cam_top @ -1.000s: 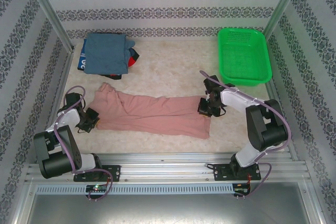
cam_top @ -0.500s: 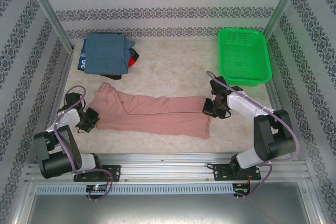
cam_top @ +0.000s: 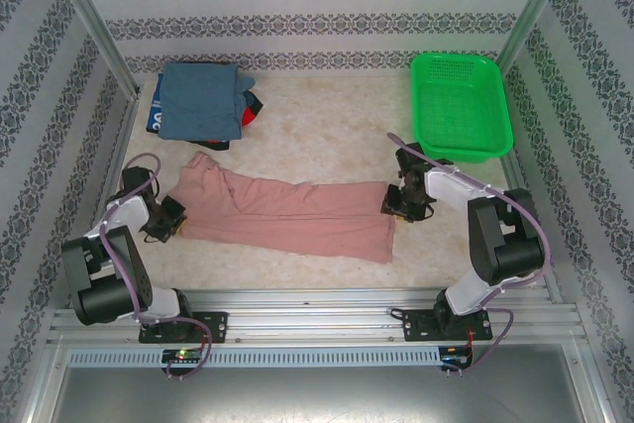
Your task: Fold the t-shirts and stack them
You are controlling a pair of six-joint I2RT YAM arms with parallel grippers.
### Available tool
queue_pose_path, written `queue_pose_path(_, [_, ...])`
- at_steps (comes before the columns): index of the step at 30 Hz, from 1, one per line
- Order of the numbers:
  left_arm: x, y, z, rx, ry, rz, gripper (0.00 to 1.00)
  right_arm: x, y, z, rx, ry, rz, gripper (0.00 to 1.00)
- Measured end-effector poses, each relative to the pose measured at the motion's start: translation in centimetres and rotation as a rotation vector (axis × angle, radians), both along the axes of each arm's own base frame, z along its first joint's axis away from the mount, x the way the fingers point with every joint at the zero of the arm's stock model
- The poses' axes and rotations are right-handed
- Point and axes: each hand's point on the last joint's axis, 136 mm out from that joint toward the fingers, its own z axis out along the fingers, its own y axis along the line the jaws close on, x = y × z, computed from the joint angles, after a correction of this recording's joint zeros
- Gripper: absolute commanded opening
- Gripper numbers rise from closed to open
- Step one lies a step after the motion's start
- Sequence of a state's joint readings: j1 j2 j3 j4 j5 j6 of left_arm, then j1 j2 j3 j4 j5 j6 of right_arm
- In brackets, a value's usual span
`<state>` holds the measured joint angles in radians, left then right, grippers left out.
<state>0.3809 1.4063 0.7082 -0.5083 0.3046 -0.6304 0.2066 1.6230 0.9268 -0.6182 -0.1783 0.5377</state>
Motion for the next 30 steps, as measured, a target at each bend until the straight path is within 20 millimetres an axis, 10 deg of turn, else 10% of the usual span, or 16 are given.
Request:
queue_pose_path(6, [0.6, 0.4, 0.0, 0.016, 0.005, -0.015, 0.04, 1.9, -0.6, 3.8, -0.023, -0.114, 0.044, 0.53])
queue_pose_path(11, [1.2, 1.1, -1.0, 0.022, 0.053, -0.013, 0.05, 5.8, 4.0, 6.9, 0.108, -0.252, 0.141, 0.51])
queue_pose_path(21, [1.5, 3.3, 1.0, 0.135, 0.071, 0.064, 0.97, 7.9, 9.0, -0.1, 0.18, -0.099, 0.146, 0.49])
queue_pose_path(25, [1.7, 3.9, 5.4, 0.213, -0.005, 0.094, 1.0, 7.6, 8.6, -0.5, 0.163, -0.082, 0.118, 0.5])
queue_pose_path(30, [7.4, 0.9, 10.8, 0.306, -0.128, -0.051, 0.9, 6.8, 7.8, -0.6, 0.141, -0.085, 0.077, 0.5])
